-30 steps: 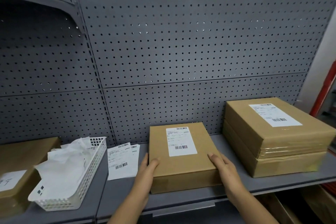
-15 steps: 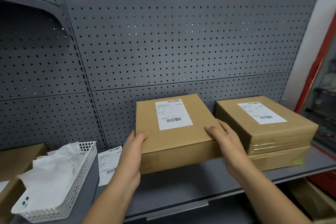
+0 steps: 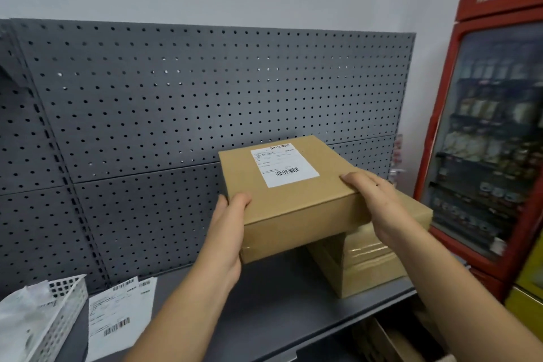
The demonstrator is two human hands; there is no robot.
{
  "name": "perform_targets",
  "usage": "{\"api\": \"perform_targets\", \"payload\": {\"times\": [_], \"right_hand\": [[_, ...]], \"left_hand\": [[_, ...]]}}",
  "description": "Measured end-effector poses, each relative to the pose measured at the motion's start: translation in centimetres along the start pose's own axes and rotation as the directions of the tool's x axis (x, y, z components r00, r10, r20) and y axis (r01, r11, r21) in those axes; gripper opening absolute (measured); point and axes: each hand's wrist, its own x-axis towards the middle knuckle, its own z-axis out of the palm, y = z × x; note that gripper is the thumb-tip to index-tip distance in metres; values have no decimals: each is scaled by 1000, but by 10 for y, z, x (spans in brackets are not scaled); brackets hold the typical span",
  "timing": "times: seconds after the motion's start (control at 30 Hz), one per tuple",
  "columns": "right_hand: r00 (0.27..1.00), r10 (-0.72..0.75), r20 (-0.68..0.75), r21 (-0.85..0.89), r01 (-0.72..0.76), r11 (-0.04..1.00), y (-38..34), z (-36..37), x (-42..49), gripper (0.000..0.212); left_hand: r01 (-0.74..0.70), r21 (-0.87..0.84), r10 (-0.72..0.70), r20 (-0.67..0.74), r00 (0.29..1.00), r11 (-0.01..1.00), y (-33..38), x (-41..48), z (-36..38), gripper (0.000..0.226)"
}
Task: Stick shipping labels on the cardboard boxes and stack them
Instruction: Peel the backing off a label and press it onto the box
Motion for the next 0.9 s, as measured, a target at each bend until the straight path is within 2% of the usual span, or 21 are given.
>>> {"api": "perform_targets", "payload": {"times": [0.13, 0.27, 0.47, 0.77, 0.9], "right_hand": [[998, -5, -57, -1, 5, 1000, -1, -46, 23, 22], [994, -6, -113, -1, 6, 1000, 6, -91, 45, 18], [989, 38, -144, -9, -39, 999, 26, -142, 75, 22], [988, 78, -131, -35, -83, 996, 55, -164, 107, 25], [987, 75, -139, -26, -79, 997, 62, -161, 114, 25]], "left_hand": [[35, 20, -36, 80, 996, 999, -11, 6, 50, 46], [55, 71, -65, 152, 986, 996, -23, 18, 96, 69], [50, 133, -77, 208, 975, 990, -38, 37, 149, 83], [88, 173, -117, 165, 979, 981, -60, 63, 179, 86], [78, 245, -113, 133, 985, 966, -70, 69, 182, 92]]}}
